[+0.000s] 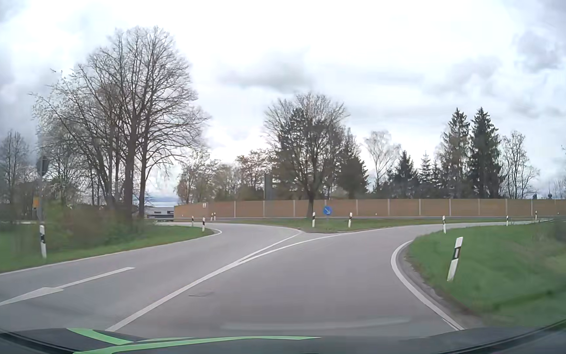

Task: Follow the waypoints while adhering to traffic rules and regulations

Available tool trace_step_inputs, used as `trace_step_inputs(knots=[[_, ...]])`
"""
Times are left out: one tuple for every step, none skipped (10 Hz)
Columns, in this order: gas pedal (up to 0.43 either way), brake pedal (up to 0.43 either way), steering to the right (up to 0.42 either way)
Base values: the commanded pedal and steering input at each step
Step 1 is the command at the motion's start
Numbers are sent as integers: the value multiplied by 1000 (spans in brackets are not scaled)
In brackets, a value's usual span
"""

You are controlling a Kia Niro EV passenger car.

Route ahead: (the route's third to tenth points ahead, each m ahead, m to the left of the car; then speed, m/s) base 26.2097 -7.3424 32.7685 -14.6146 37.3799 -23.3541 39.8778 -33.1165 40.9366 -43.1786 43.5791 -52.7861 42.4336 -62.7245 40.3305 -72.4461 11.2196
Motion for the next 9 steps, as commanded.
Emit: trace_step_inputs(knots=[[59, 0, 84], [59, 0, 85], [59, 0, 87], [67, 0, 91], [67, 0, 95], [67, 0, 98], [67, 0, 101], [67, 0, 106], [79, 0, 109]])
